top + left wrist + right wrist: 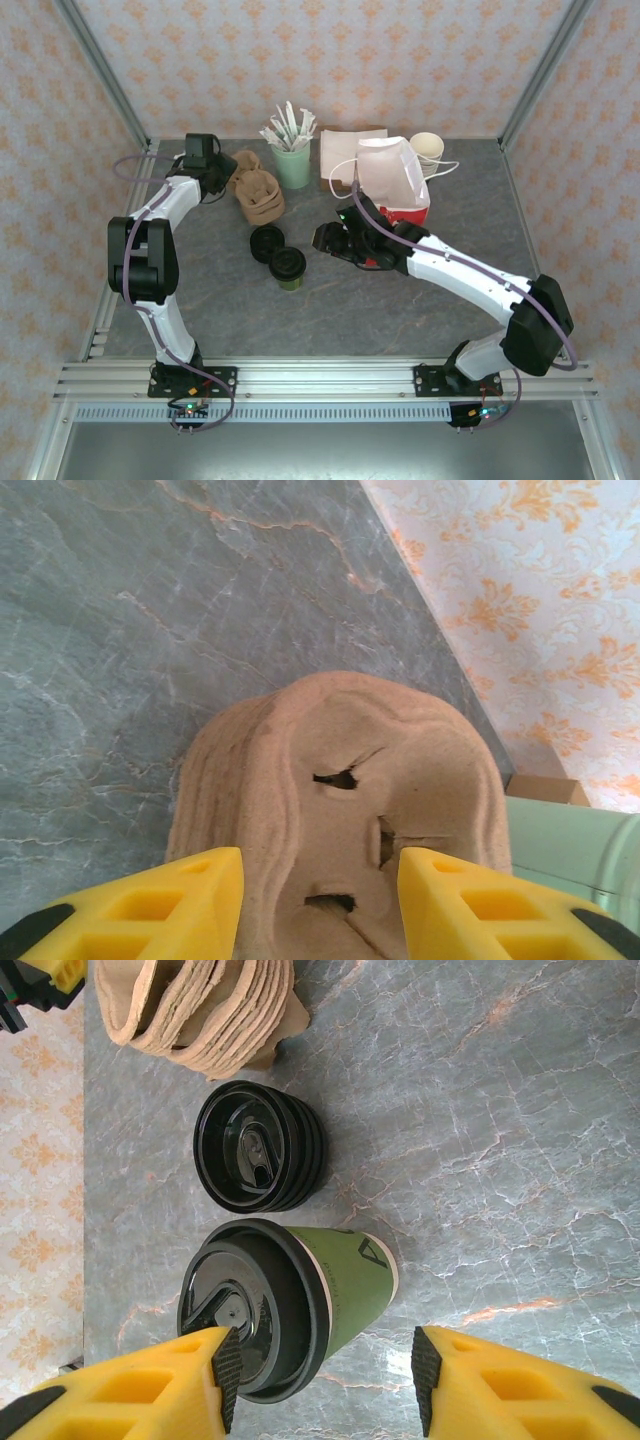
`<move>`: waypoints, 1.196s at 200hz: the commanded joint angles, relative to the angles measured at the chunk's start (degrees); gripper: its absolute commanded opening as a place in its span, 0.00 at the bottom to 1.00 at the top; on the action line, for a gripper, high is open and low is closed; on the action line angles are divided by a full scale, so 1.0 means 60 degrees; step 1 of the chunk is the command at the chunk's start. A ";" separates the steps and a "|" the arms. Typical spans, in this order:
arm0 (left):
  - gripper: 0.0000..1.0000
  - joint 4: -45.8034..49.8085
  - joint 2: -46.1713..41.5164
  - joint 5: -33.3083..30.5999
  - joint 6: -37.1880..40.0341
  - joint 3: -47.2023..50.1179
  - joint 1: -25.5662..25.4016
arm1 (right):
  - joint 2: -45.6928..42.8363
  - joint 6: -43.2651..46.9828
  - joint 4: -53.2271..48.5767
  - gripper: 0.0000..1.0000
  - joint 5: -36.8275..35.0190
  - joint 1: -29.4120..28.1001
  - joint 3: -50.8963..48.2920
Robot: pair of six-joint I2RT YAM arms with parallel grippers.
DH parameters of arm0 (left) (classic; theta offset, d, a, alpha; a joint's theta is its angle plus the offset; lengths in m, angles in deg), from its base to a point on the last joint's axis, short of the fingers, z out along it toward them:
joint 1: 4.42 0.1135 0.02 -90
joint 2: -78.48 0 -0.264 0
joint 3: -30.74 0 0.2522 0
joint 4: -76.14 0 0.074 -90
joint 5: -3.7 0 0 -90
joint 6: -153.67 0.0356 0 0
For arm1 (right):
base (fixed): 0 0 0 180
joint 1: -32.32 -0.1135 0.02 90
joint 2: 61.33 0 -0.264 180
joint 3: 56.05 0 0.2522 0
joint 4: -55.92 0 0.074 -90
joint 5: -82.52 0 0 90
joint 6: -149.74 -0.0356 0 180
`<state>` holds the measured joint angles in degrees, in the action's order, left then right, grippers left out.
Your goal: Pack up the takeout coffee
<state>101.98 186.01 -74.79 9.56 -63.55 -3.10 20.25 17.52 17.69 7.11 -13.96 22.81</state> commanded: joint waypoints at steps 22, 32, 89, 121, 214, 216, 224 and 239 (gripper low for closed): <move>0.46 0.0435 -0.0314 -0.0487 0.0057 0.0149 -0.0087 | -0.0223 -0.0066 0.0011 0.51 -0.0212 0.0053 -0.0084; 0.46 0.0367 -0.0277 -0.0385 0.0012 0.0164 -0.0089 | -0.0223 -0.0066 0.0020 0.51 -0.0198 0.0060 -0.0086; 0.45 -0.0129 -0.0097 -0.0013 -0.0135 0.0107 -0.0083 | -0.0251 -0.0077 0.0050 0.51 -0.0235 0.0053 -0.0150; 0.42 -0.0394 -0.0028 0.0190 -0.0252 0.0073 -0.0088 | -0.0281 -0.0091 0.0079 0.51 -0.0250 0.0053 -0.0185; 0.29 -0.0978 -0.0165 0.0337 -0.0330 0.0304 -0.0103 | -0.0290 -0.0095 0.0110 0.51 -0.0249 0.0053 -0.0201; 0.29 -0.0970 -0.0166 0.0327 -0.0339 0.0299 -0.0100 | -0.0294 -0.0097 0.0109 0.51 -0.0249 0.0053 -0.0204; 0.26 -0.0972 -0.0167 0.0310 -0.0332 0.0282 -0.0094 | -0.0296 -0.0090 0.0094 0.51 -0.0249 0.0053 -0.0201; 0.20 -0.0956 -0.0194 0.0289 -0.0350 0.0323 -0.0099 | -0.0290 -0.0072 0.0066 0.51 -0.0263 0.0053 -0.0172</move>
<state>97.89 186.01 -72.80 7.66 -62.08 -3.32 20.14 17.33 17.71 7.11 -13.96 22.39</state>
